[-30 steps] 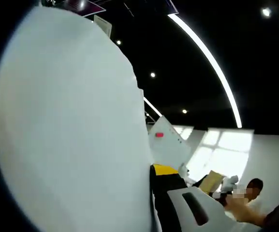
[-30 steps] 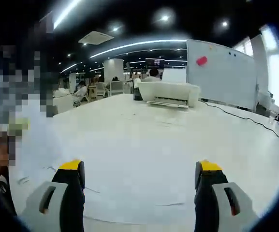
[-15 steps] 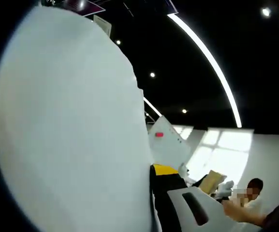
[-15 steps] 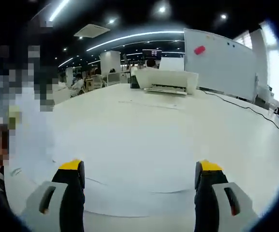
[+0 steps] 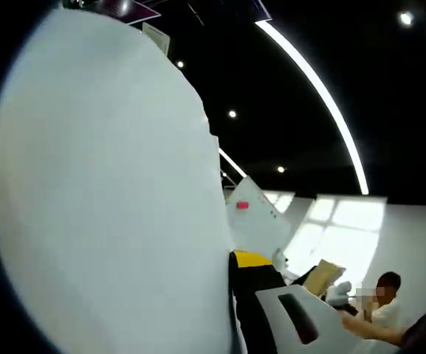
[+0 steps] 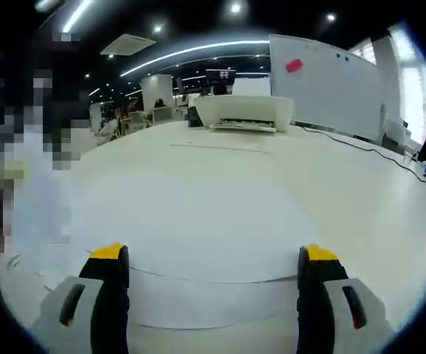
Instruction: Organize the stack of printing papers by aligning and flattening the scattered papers on the table
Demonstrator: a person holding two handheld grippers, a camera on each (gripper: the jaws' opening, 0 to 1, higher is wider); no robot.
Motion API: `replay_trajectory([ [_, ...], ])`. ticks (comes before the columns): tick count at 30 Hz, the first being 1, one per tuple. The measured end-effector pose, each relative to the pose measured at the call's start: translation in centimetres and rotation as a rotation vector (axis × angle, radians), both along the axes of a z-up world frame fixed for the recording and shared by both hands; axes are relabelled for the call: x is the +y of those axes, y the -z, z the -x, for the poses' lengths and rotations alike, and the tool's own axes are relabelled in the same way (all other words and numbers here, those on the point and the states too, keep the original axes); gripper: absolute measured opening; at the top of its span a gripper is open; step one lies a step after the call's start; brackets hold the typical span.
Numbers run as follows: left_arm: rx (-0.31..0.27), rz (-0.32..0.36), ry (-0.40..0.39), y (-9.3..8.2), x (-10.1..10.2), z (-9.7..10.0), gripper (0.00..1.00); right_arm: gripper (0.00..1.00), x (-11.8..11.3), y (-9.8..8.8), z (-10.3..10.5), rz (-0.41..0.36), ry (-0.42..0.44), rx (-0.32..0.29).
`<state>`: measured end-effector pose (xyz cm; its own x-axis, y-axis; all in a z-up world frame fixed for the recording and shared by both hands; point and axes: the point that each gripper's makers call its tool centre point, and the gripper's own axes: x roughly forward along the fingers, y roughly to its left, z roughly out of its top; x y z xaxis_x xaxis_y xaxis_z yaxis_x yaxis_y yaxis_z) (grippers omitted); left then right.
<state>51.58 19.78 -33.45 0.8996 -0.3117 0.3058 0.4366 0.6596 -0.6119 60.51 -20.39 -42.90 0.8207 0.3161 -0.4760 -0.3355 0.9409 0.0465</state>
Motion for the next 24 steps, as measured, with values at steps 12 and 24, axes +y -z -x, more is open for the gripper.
replay_trajectory([
  [12,-0.004,-0.001,0.000,-0.1,0.0,0.1,0.06,0.89,0.0,0.5,1.0,0.043,0.025,0.012],
  [24,-0.008,0.001,-0.001,-0.1,0.0,0.1,0.06,0.84,0.9,0.6,1.4,0.045,0.004,0.010],
])
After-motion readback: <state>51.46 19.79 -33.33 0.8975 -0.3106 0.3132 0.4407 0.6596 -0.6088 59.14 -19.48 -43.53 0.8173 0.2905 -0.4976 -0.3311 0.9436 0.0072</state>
